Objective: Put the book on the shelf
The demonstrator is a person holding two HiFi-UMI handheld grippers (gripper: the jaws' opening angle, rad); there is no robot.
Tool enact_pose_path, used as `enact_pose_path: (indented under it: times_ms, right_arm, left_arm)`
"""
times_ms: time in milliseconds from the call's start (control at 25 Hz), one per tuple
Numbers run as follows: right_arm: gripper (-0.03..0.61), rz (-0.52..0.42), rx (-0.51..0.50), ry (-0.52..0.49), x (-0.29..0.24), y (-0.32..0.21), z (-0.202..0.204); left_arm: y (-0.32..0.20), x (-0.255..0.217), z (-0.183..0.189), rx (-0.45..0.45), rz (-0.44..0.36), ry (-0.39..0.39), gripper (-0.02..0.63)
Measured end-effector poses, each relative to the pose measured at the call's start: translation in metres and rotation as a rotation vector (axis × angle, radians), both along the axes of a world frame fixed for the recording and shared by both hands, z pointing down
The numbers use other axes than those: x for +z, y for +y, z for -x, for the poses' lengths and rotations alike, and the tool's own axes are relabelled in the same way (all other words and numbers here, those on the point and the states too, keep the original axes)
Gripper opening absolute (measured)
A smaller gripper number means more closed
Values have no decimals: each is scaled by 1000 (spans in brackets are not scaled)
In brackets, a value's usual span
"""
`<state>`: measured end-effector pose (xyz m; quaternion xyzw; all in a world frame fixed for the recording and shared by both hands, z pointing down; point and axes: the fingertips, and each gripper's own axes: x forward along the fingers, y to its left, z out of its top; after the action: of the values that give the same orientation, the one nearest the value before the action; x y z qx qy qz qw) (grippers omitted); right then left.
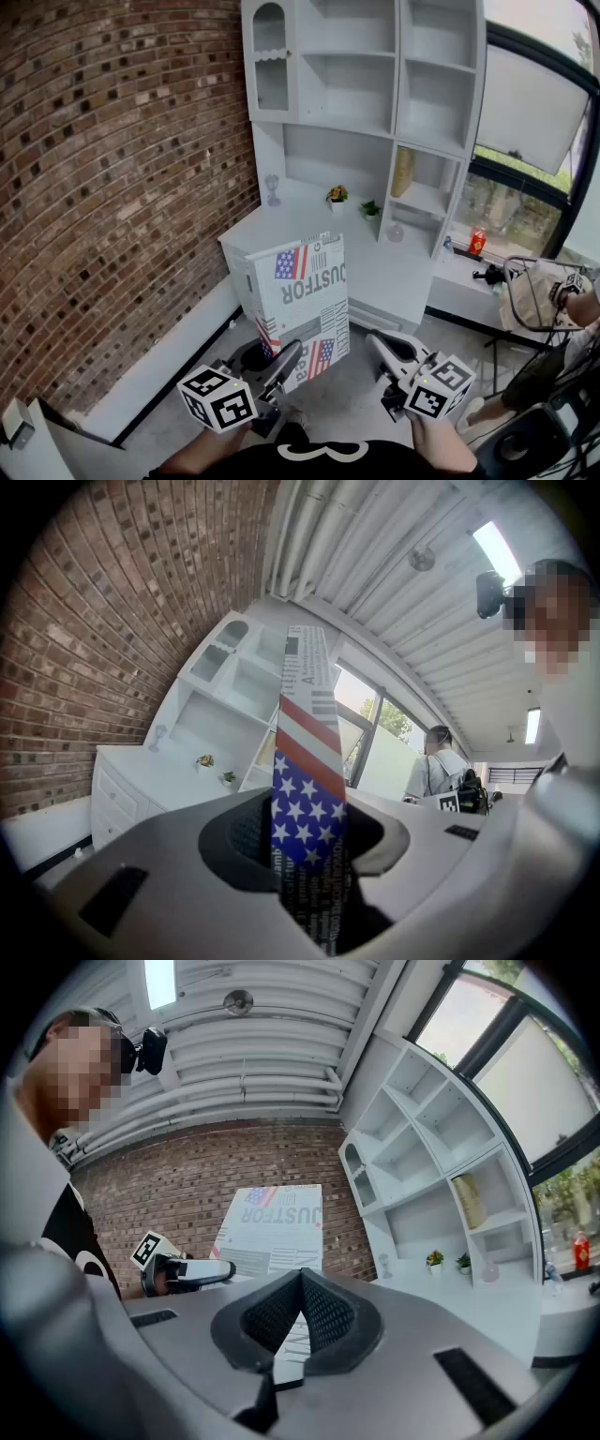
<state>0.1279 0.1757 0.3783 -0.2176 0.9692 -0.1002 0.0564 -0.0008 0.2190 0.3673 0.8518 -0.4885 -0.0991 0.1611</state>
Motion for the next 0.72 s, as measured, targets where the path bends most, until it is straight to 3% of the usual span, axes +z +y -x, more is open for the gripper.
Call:
enact_pose_path:
  times_ms: [720]
  right_arm:
    - [11, 51, 87, -13, 19, -43, -6]
  left_arm:
    - [-38, 14, 4, 11, 39, 24, 146]
